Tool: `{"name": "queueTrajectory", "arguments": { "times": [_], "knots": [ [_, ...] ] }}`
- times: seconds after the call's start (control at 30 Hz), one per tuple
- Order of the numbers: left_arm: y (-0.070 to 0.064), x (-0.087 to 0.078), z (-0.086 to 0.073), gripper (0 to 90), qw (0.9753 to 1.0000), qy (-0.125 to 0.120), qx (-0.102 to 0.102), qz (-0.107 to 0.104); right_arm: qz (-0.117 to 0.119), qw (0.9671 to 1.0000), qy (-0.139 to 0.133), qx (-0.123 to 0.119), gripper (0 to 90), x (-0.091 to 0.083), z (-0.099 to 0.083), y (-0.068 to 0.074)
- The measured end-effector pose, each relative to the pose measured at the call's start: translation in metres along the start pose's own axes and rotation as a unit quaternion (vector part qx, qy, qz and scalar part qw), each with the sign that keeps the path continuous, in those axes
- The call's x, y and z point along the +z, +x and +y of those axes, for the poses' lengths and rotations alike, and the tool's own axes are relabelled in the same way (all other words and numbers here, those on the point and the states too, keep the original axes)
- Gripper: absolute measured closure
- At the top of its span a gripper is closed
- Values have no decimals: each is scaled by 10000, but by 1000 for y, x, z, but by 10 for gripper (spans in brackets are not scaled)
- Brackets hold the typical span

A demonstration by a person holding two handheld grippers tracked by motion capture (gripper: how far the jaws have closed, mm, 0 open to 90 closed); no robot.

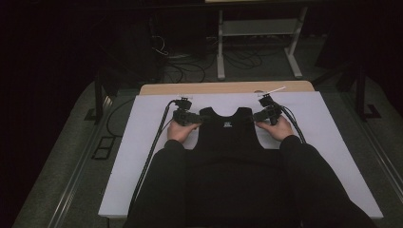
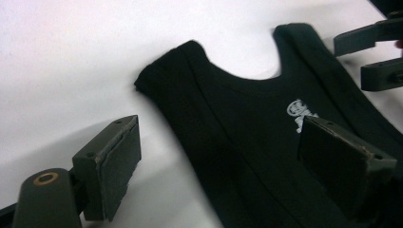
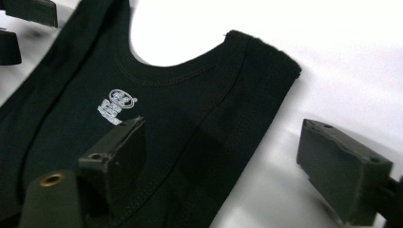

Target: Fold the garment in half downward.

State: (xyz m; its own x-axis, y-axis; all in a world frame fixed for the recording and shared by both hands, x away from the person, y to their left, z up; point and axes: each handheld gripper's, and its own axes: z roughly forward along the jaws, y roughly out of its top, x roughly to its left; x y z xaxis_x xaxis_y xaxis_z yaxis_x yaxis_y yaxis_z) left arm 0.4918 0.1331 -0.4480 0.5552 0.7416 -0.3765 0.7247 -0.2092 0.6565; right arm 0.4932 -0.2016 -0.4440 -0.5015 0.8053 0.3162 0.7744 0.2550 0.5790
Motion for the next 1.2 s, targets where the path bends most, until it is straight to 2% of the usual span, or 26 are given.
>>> {"name": "queueTrajectory", "arguments": {
  "times": [0.13, 0.2, 0.27, 0.37, 0.4, 0.43, 0.5, 0.57, 0.63, 0.73, 1.0, 1.2],
  "knots": [
    [-3, 3, -1, 239, 10000, 6, 30, -10, -106, 9999, -47, -16, 259, 2, 0, 3],
    [-5, 4, -1, 319, 10000, 9, 33, 42, -160, 9998, -74, -26, 361, 2, 0, 4],
    [-7, 6, -1, 377, 10000, 7, 8, 18, -119, 9999, -98, -40, 418, 3, 0, 5],
    [-8, 7, 0, 485, 9999, 43, -2, 150, -265, 9995, -103, -110, 535, 4, 0, 8],
    [-8, 7, 0, 507, 9998, 42, -37, 168, -270, 9995, -114, -126, 570, 4, 0, 8],
    [-8, 8, 1, 570, 9996, 69, -108, 263, -259, 9995, -110, -130, 618, 5, -1, 9],
    [-7, 8, 1, 688, 9992, 86, -329, 216, -255, 9996, -83, -132, 680, 5, -1, 9],
    [-7, 9, 0, 777, 9989, 105, -375, 277, -302, 9995, -37, -123, 770, 5, -1, 9],
    [-8, 10, 0, 832, 9987, 123, -368, 323, -283, 9995, 29, -105, 815, 4, -1, 9],
    [-9, 9, 0, 856, 9988, 127, -270, 392, -289, 9995, 24, -142, 832, 4, -1, 10],
    [-11, 7, -1, 869, 9989, 78, -267, 373, -244, 9994, -90, -249, 842, -1, 0, 14],
    [-14, 2, 0, 870, 9991, 30, -209, 364, -190, 9995, -108, -241, 844, -4, 0, 16]
  ]
}}
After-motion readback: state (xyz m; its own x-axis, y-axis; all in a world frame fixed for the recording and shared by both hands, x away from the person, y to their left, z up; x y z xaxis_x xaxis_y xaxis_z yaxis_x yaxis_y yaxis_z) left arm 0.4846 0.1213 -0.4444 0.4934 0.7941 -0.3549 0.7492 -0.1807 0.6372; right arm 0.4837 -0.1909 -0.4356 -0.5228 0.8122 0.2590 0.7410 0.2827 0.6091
